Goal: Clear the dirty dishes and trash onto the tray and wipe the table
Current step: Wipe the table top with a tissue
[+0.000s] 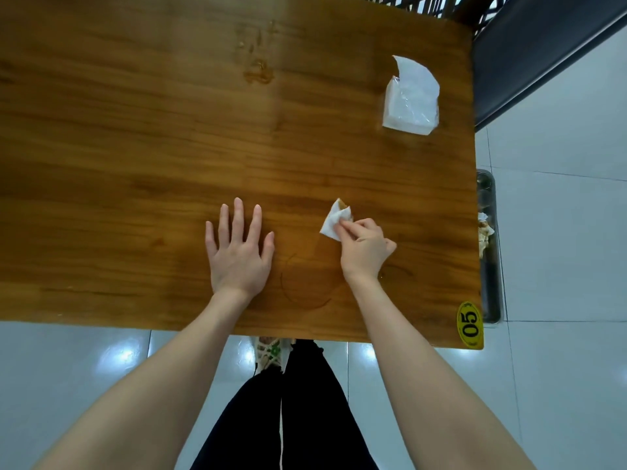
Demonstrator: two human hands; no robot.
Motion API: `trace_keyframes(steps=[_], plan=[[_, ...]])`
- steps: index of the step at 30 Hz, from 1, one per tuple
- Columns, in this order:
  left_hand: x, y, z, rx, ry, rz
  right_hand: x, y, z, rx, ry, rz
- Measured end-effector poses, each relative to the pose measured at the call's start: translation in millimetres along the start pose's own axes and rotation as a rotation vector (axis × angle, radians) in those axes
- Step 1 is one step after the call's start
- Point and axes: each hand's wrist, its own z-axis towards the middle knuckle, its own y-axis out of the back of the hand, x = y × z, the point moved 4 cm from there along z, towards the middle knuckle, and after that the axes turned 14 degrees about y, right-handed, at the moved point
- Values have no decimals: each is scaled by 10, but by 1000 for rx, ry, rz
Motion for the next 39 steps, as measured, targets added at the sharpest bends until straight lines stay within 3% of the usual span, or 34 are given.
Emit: trace_keyframes(steps=[4, 9, 16, 21, 26, 32, 39], plan=[[31, 27, -42, 30, -34, -31, 171, -181, -304, 67, 113, -15], [301, 97, -428, -2, -42, -107, 118, -111, -310, -6, 26, -39], [395, 42, -583, 0, -19, -66, 499, -472, -720, 133, 192, -64], [401, 10, -580, 13, -14, -59, 290, -292, -536, 6, -15, 1], [415, 1, -588, 3, -16, -33, 502, -489, -897, 131, 90, 27], [413, -19, -592, -2, -16, -29, 253, -261, -866, 32, -25, 1], [422, -31, -599, -10, -25, -39, 401, -356, -1242, 118, 77, 19]])
